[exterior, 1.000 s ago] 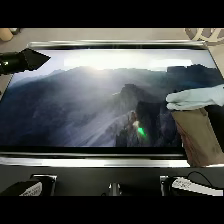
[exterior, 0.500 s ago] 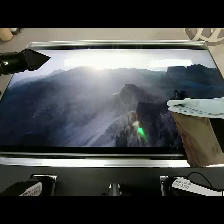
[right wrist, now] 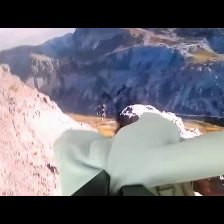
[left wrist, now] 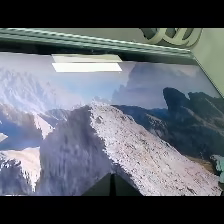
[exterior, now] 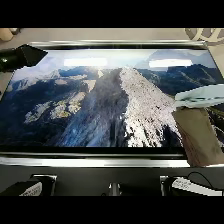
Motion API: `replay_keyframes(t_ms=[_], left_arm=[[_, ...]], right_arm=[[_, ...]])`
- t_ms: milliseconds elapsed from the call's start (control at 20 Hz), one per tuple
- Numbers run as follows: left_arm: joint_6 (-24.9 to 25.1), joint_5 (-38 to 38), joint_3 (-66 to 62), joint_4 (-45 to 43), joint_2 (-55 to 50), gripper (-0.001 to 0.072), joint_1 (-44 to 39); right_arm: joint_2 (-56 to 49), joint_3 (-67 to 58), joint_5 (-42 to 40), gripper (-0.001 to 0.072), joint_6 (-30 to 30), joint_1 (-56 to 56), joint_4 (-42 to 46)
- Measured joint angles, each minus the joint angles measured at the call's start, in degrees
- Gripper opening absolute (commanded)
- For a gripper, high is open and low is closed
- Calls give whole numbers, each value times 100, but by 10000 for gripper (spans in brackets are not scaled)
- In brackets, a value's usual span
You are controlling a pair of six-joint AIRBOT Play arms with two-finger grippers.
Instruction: Fold the shirts.
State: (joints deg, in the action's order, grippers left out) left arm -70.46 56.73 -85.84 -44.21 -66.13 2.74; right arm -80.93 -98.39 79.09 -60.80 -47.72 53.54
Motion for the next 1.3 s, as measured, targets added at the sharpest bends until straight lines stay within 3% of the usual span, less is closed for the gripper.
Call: replay_keyframes(t_ms=[350,550,950,1000,1050,1100,1150,1300], left_arm=[[20,-105,0,0,-22,33,0],[70,-122,2,0,-24,33,0],[103,-127,2,0,-24,33,0],[105,-127,2,0,-22,33,0],[105,-127,0,0,-24,33,0],[105,-127,0,0,-22,33,0],[105,-127,2,0,-22,33,0],[103,-125,-22,72,-15,32,0]], right_arm=[[212,39,1473,18,125,-2,2002],[433,811,1956,18,57,-2,2879],[1051,3294,1449,21,37,0,4118],[1073,3467,1360,47,39,0,4166],[1091,3585,1276,224,39,0,4203],[1099,3679,1222,553,39,-2,4266],[1108,3738,1163,675,42,-4,4293],[1119,3659,979,676,166,-2,4341]])
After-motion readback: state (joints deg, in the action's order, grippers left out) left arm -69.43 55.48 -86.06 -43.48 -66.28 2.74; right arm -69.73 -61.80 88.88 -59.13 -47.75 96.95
